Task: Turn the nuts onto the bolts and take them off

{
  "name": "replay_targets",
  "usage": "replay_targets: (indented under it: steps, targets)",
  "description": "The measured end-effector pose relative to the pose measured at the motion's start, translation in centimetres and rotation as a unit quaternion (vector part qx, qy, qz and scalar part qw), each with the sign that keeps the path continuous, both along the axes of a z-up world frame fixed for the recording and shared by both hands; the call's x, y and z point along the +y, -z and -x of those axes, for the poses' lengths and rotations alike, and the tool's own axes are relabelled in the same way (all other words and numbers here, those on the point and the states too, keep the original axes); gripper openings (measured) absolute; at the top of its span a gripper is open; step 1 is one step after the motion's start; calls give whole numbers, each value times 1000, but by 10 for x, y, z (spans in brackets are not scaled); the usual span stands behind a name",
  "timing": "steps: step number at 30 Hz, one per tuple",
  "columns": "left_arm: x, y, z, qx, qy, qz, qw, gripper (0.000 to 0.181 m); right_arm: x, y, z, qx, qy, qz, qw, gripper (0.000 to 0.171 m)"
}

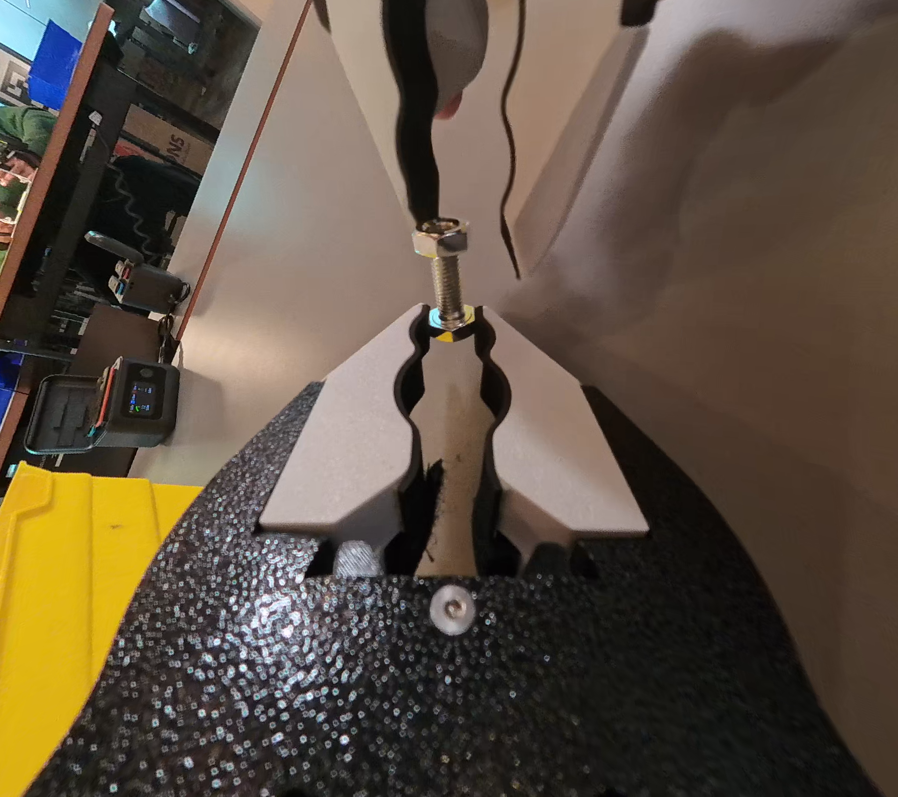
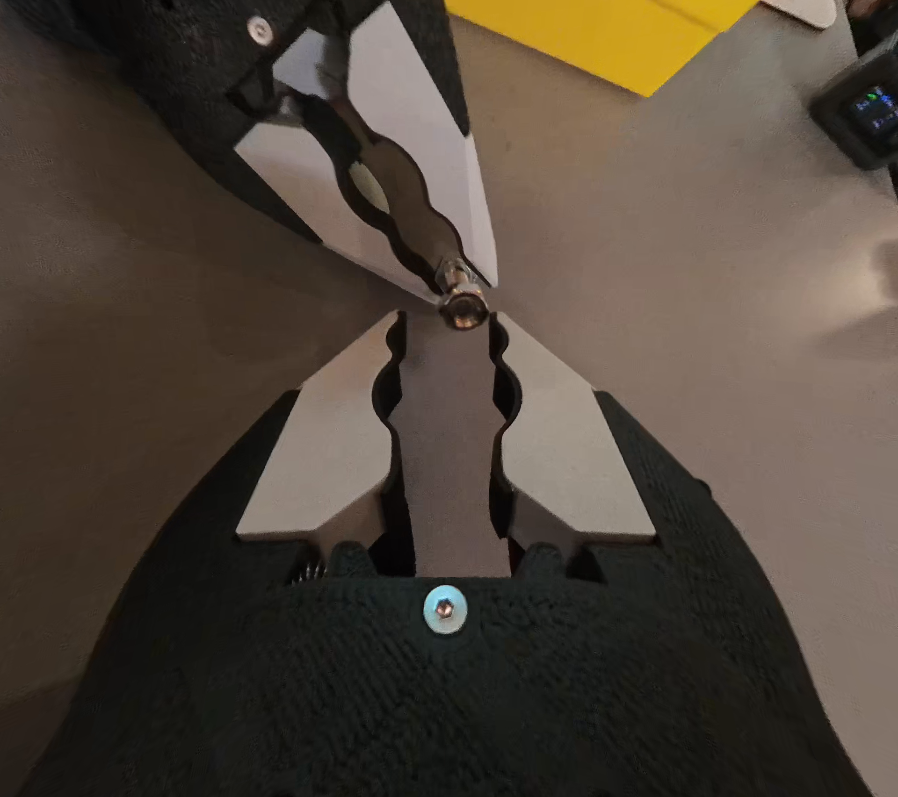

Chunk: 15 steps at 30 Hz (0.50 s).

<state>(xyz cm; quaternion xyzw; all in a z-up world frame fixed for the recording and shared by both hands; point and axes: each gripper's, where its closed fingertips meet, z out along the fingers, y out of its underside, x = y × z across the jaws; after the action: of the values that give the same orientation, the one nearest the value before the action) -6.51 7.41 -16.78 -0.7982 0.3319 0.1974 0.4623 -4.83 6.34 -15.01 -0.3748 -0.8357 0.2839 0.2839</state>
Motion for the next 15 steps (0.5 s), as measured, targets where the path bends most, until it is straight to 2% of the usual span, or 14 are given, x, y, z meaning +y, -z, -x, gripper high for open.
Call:
replay_targets:
  steps: [2, 5, 7, 12, 15]
  targets:
    - [0, 0, 0, 2, 2, -1, 1000, 16, -13, -8, 4, 30, -27, -4, 999, 40]
    - [0, 0, 0, 1, 0, 0, 1000, 16, -37, -24, 3, 82, -82, 9, 993, 38]
    - [0, 0, 0, -4, 0, -1, 1000, 16, -31, -27, 5, 80, -64, 12, 995, 38]
    - [0, 0, 1, -7, -1, -1, 1000, 16, 7, -7, 2, 12, 20, 11, 1000, 33]
    - [0, 0, 1, -3, -1, 0, 1000, 16, -2, -5, 2, 3, 9, 25, 1000, 34]
